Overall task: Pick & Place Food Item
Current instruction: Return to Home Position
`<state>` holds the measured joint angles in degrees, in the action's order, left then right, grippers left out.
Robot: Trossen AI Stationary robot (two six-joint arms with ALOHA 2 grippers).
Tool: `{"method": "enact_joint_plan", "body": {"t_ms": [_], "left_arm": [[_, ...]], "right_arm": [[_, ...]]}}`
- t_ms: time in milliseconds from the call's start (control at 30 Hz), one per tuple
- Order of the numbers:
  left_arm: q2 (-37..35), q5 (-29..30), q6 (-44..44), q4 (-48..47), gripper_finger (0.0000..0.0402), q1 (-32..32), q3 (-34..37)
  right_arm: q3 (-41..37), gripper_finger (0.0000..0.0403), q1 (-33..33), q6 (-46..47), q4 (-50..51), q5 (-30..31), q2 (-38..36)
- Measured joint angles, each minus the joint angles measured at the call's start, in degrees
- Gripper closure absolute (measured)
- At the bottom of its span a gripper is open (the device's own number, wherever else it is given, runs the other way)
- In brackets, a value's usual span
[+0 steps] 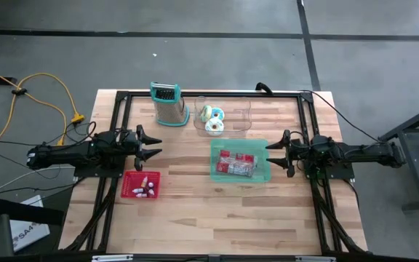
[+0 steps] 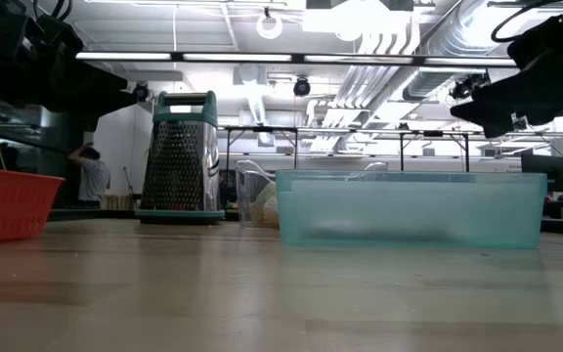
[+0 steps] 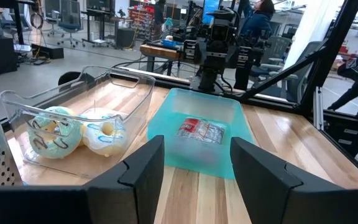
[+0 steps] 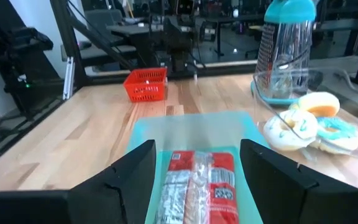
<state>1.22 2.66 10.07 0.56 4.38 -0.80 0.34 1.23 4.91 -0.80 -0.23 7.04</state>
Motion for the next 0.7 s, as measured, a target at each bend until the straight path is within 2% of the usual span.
{"method": "enact_joint_plan", "body": {"t_ms": [300,700], "left_arm": [[0.0,0.0,0.0,0.0,0.0222,0.0,0.0],[0.0,0.0,0.0,0.0,0.0222,0.0,0.0]], "right_arm": [[0.0,0.018,0.0,1.0,0.1,0.0,3.6],[0.0,0.018,0.0,1.5,0.1,0.0,4.3]]}}
